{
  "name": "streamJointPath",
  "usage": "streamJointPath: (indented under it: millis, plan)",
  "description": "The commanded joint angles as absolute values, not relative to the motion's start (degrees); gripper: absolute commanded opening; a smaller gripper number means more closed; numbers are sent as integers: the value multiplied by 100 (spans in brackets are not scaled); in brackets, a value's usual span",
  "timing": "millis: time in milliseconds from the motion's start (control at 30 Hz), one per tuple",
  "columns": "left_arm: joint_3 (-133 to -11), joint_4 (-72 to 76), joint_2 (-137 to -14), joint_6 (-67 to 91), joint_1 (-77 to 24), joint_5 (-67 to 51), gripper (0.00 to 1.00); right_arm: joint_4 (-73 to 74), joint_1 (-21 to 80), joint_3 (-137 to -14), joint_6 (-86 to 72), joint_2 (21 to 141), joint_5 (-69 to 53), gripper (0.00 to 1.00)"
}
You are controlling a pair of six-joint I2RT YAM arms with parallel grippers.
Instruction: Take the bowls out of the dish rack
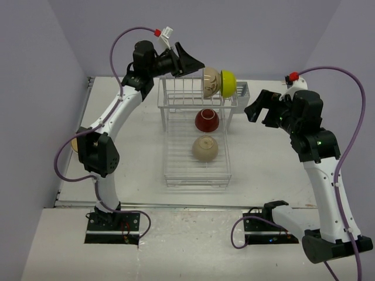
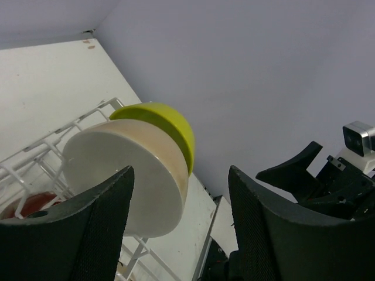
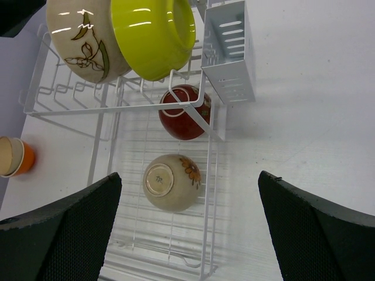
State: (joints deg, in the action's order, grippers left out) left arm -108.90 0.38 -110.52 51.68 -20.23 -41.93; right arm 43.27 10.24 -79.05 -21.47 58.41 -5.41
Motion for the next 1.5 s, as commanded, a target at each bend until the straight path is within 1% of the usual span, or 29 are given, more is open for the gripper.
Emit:
streamJointPath:
  millis: [0,267,367,467,500,533,600,800,933,1033,1067,1133,1200,1400,1467]
  plan:
    - [-11013,510,-11144,5361,-2293,-4403,66,4333,1046,-7910,-2153,5766,-413,99]
    - [-11074,483,-11329,5405,-2452,-4386,64,4333,1046,-7901,-2171,5651,-290,99]
    - [-11066,422,-11355,5388,-2461,-4386,61,4333,1046,-7901,-2145,5607,-273,99]
    - [-11065,369,-11373,5388,-2461,-4368,53,4333,1046,-7893,-2118,5572,-272,99]
    - [-11074,369,-11399,5388,-2470,-4377,48,4333,1046,-7875,-2118,5572,-255,99]
    - [-11083,334,-11426,5396,-2470,-4377,46,4333,1046,-7875,-2118,5555,-272,99]
    - [-11083,334,-11452,5423,-2487,-4386,44,4324,1046,-7857,-2118,5563,-281,99]
    - [-11171,325,-11566,5475,-2496,-4421,43,4333,1046,-7875,-2057,5537,-246,99]
    - [-11232,281,-11619,5484,-2505,-4421,39,4342,1046,-7866,-2030,5511,-237,99]
    - [-11259,281,-11646,5493,-2514,-4456,35,4342,1046,-7849,-2030,5493,-237,99]
    - [-11276,290,-11654,5502,-2514,-4456,31,4342,1046,-7840,-2030,5493,-237,99]
    - [-11285,290,-11654,5528,-2514,-4474,28,4342,1046,-7831,-2039,5493,-237,99]
    - [-11294,299,-11654,5537,-2514,-4491,23,4342,1046,-7814,-2039,5484,-246,99]
    - [-11145,448,-11646,5607,-2514,-4526,21,4342,1046,-7796,-2030,5467,-229,99]
    - [-11127,527,-11654,5660,-2514,-4553,18,4342,1046,-7787,-2013,5449,-228,99]
